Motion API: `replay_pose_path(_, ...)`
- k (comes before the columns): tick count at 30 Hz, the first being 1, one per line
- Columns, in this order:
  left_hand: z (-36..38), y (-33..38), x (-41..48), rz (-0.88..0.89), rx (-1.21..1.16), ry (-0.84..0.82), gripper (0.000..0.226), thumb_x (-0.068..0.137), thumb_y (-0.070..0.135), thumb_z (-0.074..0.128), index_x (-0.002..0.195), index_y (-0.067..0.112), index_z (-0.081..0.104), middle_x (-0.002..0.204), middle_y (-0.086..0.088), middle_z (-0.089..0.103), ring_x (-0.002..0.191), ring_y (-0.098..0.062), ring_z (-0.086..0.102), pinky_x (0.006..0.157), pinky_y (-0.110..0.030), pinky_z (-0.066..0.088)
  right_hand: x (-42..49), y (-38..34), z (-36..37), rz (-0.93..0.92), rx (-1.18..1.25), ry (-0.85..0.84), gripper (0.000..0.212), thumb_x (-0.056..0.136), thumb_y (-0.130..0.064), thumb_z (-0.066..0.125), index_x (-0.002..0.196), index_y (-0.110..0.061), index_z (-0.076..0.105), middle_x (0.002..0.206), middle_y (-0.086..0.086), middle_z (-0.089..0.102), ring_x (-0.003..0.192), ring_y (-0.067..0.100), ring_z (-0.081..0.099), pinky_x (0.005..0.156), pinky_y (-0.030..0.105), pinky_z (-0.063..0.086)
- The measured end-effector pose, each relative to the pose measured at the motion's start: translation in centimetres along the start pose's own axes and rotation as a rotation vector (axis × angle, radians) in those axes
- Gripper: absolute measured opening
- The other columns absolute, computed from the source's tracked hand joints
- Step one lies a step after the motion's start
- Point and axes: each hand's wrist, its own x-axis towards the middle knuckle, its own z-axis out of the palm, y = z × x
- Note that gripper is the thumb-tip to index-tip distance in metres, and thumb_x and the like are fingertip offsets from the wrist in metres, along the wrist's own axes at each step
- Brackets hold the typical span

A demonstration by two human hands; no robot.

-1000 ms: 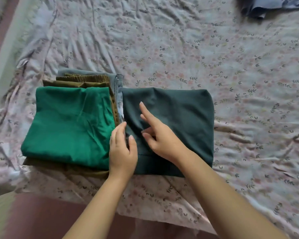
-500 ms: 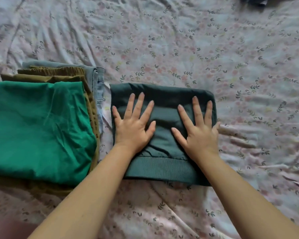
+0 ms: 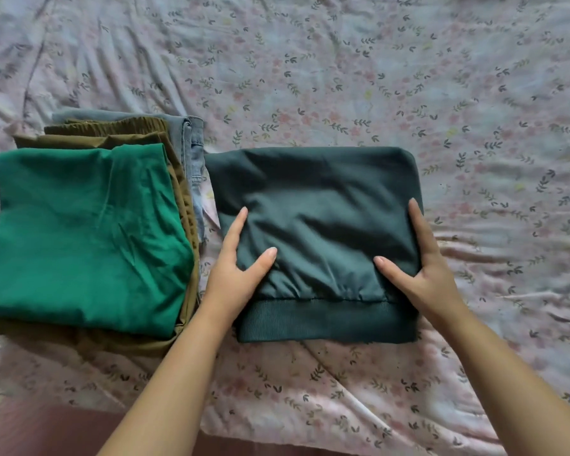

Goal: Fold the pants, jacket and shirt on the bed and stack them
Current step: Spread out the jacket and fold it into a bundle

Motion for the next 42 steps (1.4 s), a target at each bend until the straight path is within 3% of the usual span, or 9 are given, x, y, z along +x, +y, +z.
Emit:
replay_pose_path(4, 0.3, 1.2, 0.4, 0.050, -0.089, 0.009, 0.065, 0.082, 0.002, 0.064, 0.137, 0.024, 0.036, 0.118, 0.029, 0.042, 0.096, 0.031, 0.043, 0.080, 0.005, 0.035, 0.2, -1.2, -0.1, -0.002, 0.083, 0.018, 0.077, 0.078, -0.002, 0.068, 0.137, -0.037, 0.032, 0.122, -0.035, 0.038, 0.104, -0.026, 0.043, 0.084, -0.003, 0.036)
replay_pose_path(13, -2.4, 7.1, -7.4, 0.157, -0.018, -0.017, 0.052, 0.084, 0.005, 0.063, 0.128, 0.026, 0.046, 0.126, 0.017, 0.050, 0.116, 0.010, 0.046, 0.099, -0.006, 0.033, -8.2, -7.6, -2.0, 0.007, 0.128, 0.119, 0.062, 0.076, -0.004, 0.072, 0.124, -0.033, 0.046, 0.117, -0.026, 0.047, 0.100, -0.019, 0.050, 0.082, 0.000, 0.039)
replay_pose_path(15, -4.6, 8.1, -8.6, 0.180, 0.010, -0.002, 0.050, 0.084, 0.004, 0.062, 0.127, 0.027, 0.047, 0.125, 0.019, 0.049, 0.114, 0.015, 0.044, 0.098, -0.004, 0.031, -9.9, -9.6, -1.0, 0.009, 0.150, 0.145, 0.061, 0.078, -0.001, 0.069, 0.124, -0.031, 0.044, 0.115, -0.029, 0.045, 0.099, -0.020, 0.049, 0.083, 0.000, 0.039)
replay_pose_path(24, -21.0, 6.9, -8.2, 0.238, -0.005, 0.212, 0.044, 0.083, 0.003, 0.064, 0.112, 0.035, 0.055, 0.115, 0.012, 0.060, 0.107, 0.001, 0.057, 0.095, -0.017, 0.044, -10.0, -18.5, 13.2, -0.132, 0.119, 0.146, 0.066, 0.078, -0.010, 0.070, 0.128, -0.039, 0.038, 0.126, -0.028, 0.042, 0.115, -0.016, 0.043, 0.094, 0.003, 0.035)
replay_pose_path(28, -28.2, 4.5, -5.7, 0.221, 0.031, 0.221, 0.044, 0.084, 0.003, 0.063, 0.116, 0.032, 0.053, 0.115, 0.019, 0.056, 0.110, 0.002, 0.054, 0.096, -0.017, 0.043, -8.4, -20.8, 20.9, -0.127, 0.112, 0.169, 0.066, 0.079, -0.009, 0.070, 0.129, -0.038, 0.038, 0.122, -0.030, 0.042, 0.112, -0.019, 0.041, 0.093, 0.002, 0.032)
replay_pose_path(32, -31.5, 1.8, -1.0, 0.181, 0.057, 0.112, 0.046, 0.084, 0.002, 0.062, 0.121, 0.028, 0.051, 0.122, 0.006, 0.056, 0.108, 0.001, 0.055, 0.097, -0.020, 0.044, -5.6, -19.7, 25.7, -0.075, 0.024, 0.183, 0.066, 0.081, -0.016, 0.068, 0.136, -0.035, 0.035, 0.127, -0.019, 0.044, 0.115, -0.010, 0.042, 0.093, -0.001, 0.027)
replay_pose_path(35, -31.2, 0.1, 1.2, 0.128, 0.175, -0.039, 0.050, 0.085, 0.008, 0.062, 0.128, 0.028, 0.046, 0.128, 0.005, 0.051, 0.111, -0.001, 0.052, 0.092, -0.007, 0.039, -4.5, -17.5, 26.3, 0.063, -0.157, 0.145, 0.067, 0.084, -0.030, 0.064, 0.140, -0.037, 0.029, 0.134, 0.001, 0.044, 0.123, 0.016, 0.043, 0.097, 0.020, 0.036)
replay_pose_path(38, -31.3, -0.6, 1.1, 0.112, 0.377, 0.048, 0.048, 0.087, 0.028, 0.060, 0.132, 0.031, 0.045, 0.139, -0.001, 0.040, 0.130, -0.017, 0.038, 0.105, -0.023, 0.031, -5.0, -17.8, 26.1, -0.019, -0.512, 0.323, 0.063, 0.082, -0.048, 0.051, 0.139, -0.026, 0.036, 0.131, 0.013, 0.036, 0.120, 0.027, 0.039, 0.096, 0.045, 0.042)
replay_pose_path(42, -31.3, 0.5, 0.6, 0.626, 0.825, 0.392, 0.045, 0.084, 0.039, 0.048, 0.124, 0.018, 0.050, 0.143, -0.021, 0.036, 0.135, -0.033, 0.026, 0.112, -0.042, 0.015, -3.8, -19.6, 27.9, -0.419, -0.814, 0.446, 0.057, 0.083, -0.047, 0.046, 0.134, -0.024, 0.037, 0.142, 0.012, 0.023, 0.132, 0.030, 0.025, 0.106, 0.058, 0.021)
